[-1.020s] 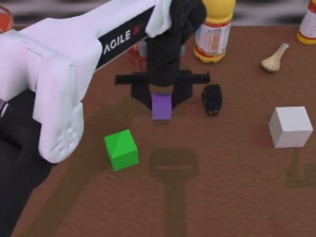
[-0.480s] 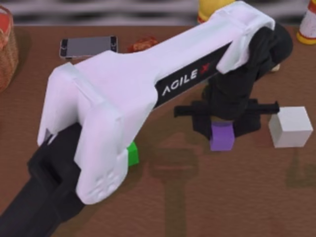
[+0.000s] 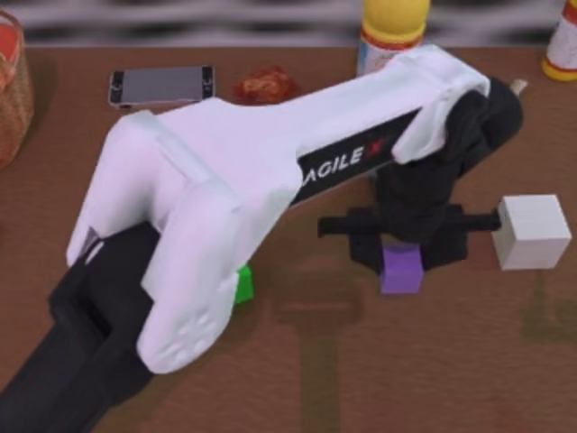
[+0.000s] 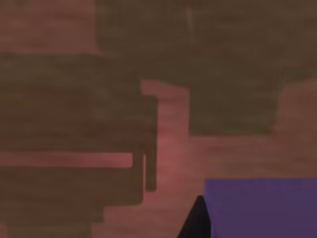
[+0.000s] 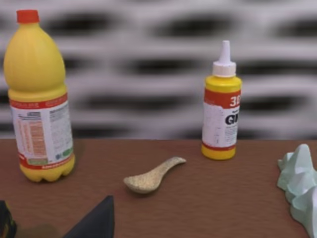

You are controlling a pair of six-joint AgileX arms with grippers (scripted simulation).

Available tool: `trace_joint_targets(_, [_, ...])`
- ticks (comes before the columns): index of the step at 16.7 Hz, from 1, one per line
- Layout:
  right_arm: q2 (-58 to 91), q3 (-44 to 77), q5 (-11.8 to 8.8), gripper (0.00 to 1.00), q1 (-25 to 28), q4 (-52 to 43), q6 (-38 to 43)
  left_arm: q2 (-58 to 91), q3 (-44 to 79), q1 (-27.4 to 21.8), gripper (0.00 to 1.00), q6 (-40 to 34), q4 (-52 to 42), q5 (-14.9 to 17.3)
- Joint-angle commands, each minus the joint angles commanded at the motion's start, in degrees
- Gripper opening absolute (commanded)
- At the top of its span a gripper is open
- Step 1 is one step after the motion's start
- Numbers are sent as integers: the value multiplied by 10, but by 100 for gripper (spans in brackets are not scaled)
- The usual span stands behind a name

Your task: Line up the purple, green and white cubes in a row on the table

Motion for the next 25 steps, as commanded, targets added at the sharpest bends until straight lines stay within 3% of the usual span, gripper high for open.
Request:
trace_joint_targets(3, [0, 0, 0, 100, 0, 0, 0, 1, -58, -1, 0, -1, 59, 0])
trace_joint_targets(8, [0, 0, 0, 100, 0, 0, 0, 2, -68, -1, 0, -1, 69, 0])
trace_joint_targets(21, [0, 0, 0, 100, 0, 0, 0, 2, -68, -1, 98, -1, 69, 0])
trace_joint_targets(25, [0, 0, 0, 100, 0, 0, 0, 2, -68, -1, 100, -1, 69, 0])
